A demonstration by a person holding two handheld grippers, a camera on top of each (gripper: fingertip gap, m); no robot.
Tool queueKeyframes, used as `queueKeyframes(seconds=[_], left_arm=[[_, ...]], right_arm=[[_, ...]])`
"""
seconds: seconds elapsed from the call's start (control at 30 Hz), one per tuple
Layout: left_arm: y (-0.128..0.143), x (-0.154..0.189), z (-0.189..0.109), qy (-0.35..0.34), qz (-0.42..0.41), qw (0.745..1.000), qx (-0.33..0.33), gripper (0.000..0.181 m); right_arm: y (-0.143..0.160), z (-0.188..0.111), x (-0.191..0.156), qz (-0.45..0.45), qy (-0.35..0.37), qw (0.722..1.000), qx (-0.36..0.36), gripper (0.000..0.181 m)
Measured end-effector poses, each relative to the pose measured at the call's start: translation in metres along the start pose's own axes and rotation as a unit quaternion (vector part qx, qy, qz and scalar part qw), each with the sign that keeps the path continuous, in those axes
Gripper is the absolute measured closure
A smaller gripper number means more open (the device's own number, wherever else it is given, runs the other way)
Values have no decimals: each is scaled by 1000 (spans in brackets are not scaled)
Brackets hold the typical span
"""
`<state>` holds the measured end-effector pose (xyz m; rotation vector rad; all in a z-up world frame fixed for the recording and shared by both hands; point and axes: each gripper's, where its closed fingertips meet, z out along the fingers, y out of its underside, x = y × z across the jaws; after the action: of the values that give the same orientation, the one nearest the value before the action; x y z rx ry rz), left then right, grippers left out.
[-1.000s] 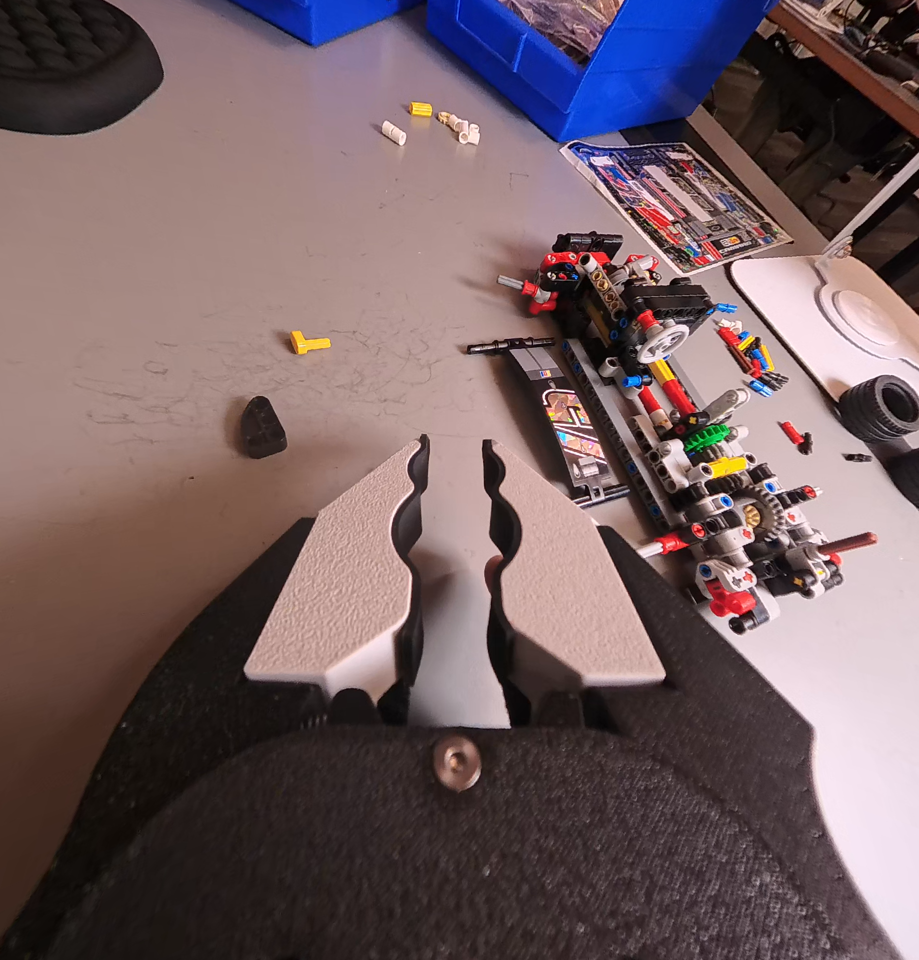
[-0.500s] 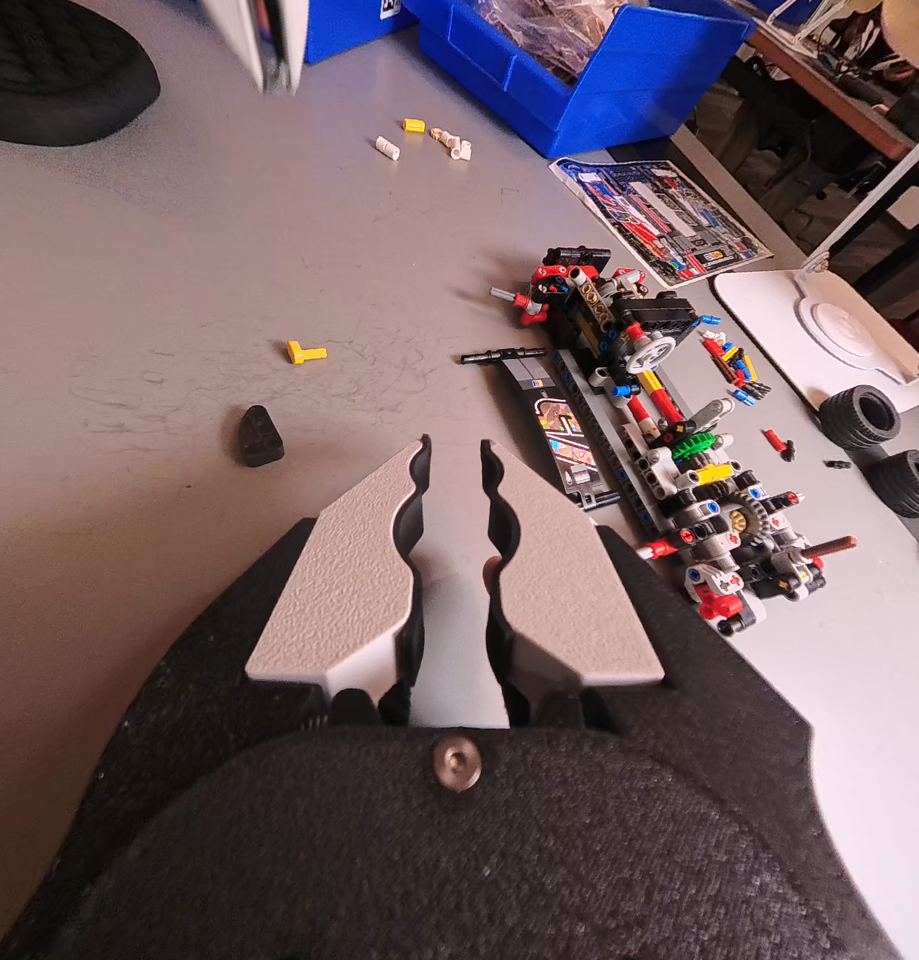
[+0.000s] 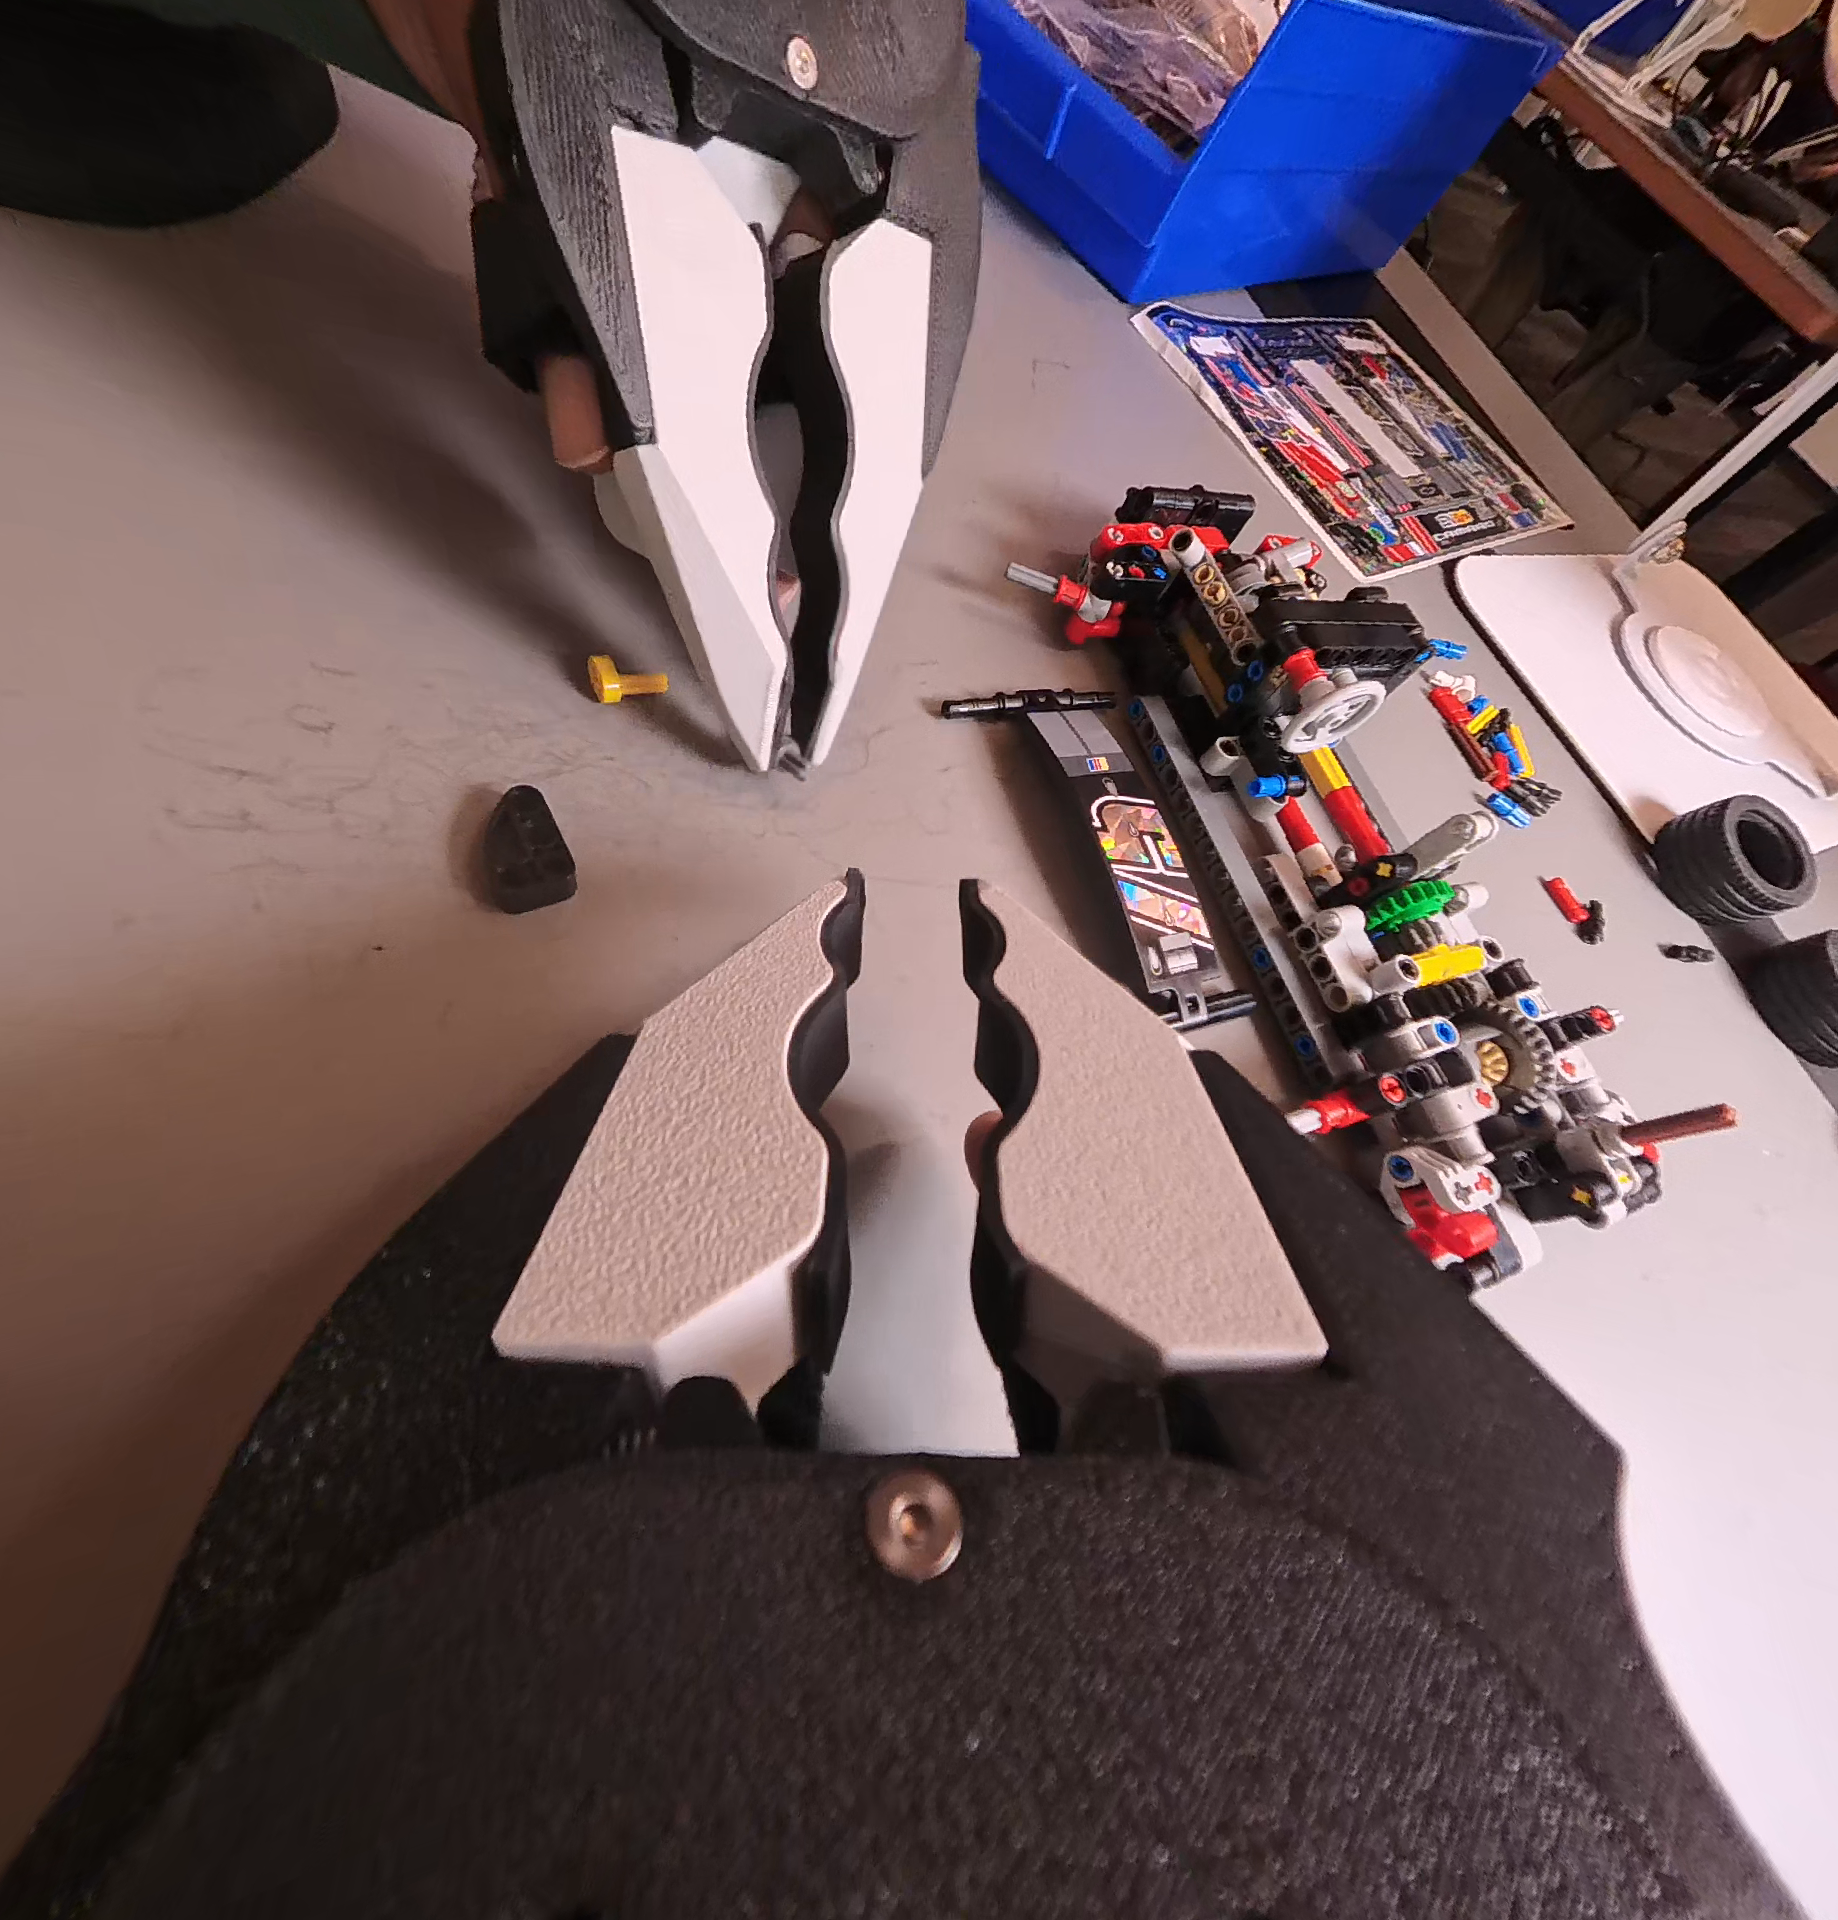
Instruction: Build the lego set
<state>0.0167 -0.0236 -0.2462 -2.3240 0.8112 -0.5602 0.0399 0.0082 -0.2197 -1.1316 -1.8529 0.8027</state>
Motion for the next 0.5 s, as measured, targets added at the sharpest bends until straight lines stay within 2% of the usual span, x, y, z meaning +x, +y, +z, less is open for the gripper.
queueKeyframes(seconds=[0.03, 0.13, 0.5], left_arm=[[2, 2, 0, 2, 1, 1000, 2, 175], [4, 11, -1, 14, 2, 1000, 11, 175], [15, 5, -7, -30, 33, 999, 7, 172]], right_arm=[[0, 1, 0, -1, -1, 1000, -1, 165], [1, 2, -1, -2, -3, 1000, -3, 165], [2, 4, -3, -13, 0, 1000, -11, 165]])
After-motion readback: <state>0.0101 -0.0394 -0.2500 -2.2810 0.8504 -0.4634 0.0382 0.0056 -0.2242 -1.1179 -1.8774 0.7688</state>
